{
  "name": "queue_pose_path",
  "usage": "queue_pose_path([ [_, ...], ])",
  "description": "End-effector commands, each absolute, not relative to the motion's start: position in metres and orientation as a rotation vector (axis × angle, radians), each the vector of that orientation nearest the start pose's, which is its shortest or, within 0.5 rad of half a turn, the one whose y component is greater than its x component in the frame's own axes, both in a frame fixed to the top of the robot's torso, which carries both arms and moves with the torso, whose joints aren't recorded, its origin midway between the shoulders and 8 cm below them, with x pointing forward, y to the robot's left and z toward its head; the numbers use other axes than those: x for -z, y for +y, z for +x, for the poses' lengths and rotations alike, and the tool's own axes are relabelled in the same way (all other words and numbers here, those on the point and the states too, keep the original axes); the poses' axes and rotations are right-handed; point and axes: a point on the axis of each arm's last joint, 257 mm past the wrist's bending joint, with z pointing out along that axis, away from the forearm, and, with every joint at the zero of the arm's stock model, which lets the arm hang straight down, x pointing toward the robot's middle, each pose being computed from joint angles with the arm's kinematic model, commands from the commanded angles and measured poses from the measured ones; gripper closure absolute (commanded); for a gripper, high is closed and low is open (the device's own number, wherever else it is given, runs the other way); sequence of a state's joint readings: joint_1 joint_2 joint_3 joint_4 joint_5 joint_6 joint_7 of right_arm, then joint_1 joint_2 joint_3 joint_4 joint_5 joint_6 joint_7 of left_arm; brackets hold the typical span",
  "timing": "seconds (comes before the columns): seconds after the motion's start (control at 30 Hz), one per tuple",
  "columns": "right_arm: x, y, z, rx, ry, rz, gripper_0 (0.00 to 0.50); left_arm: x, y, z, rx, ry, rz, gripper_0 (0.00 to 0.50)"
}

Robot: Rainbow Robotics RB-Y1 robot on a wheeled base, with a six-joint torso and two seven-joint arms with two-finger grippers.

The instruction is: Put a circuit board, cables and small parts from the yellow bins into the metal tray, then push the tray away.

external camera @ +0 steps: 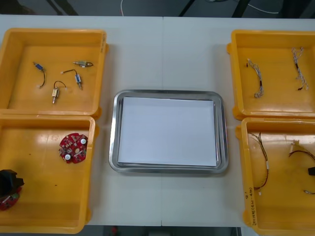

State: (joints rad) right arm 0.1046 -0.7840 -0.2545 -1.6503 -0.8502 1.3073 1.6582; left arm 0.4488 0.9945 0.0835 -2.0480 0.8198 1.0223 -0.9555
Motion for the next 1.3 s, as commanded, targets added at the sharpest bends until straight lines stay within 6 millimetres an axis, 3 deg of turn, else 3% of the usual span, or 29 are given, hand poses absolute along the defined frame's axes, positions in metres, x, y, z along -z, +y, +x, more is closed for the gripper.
queue_pose_path([
  [0.03, 0.348, -0.475, 0.351, -0.032, 2.745, 0.089, 0.0, 0.331, 0.44, 0.298, 0.045, 2.632, -0.502, 0.0],
  [0.2, 0.35, -0.475, 0.347, -0.032, 2.752, 0.087, 0.0, 0.328, 0.44, 0.302, 0.042, 2.62, -0.498, 0.0],
  [0.23, 0.351, -0.476, 0.346, -0.029, 2.754, 0.085, 0.023, 0.328, 0.44, 0.303, 0.043, 2.618, -0.5, 0.0],
  [0.27, 0.351, -0.476, 0.346, -0.031, 2.752, 0.085, 0.128, 0.328, 0.441, 0.303, 0.043, 2.617, -0.5, 0.0],
  [0.3, 0.351, -0.476, 0.345, -0.029, 2.755, 0.086, 0.324, 0.328, 0.441, 0.304, 0.041, 2.615, -0.499, 0.0],
  [0.33, 0.352, -0.476, 0.345, -0.031, 2.756, 0.091, 0.468, 0.327, 0.44, 0.305, 0.043, 2.613, -0.498, 0.0],
  [0.37, 0.352, -0.477, 0.344, -0.029, 2.757, 0.091, 0.5, 0.327, 0.44, 0.305, 0.043, 2.613, -0.498, 0.0],
  [0.47, 0.351, -0.476, 0.345, -0.032, 2.755, 0.093, 0.5, 0.328, 0.44, 0.304, 0.036, 2.617, -0.493, 0.004],
  [0.5, 0.351, -0.476, 0.345, -0.036, 2.754, 0.093, 0.5, 0.328, 0.44, 0.304, 0.036, 2.617, -0.493, 0.177],
  [0.53, 0.351, -0.476, 0.345, -0.038, 2.753, 0.095, 0.5, 0.328, 0.44, 0.304, 0.035, 2.617, -0.491, 0.463],
  [0.57, 0.351, -0.475, 0.345, -0.039, 2.753, 0.093, 0.5, 0.328, 0.44, 0.304, 0.037, 2.617, -0.492, 0.499],
  [0.93, 0.333, -0.467, 0.353, -0.076, 2.719, 0.06, 0.5, 0.328, 0.439, 0.304, 0.041, 2.618, -0.495, 0.5],
  [1.3, 0.25, -0.469, 0.352, 0.009, 2.673, -0.072, 0.5, 0.32, 0.441, 0.305, 0.036, 2.617, -0.502, 0.5],
])
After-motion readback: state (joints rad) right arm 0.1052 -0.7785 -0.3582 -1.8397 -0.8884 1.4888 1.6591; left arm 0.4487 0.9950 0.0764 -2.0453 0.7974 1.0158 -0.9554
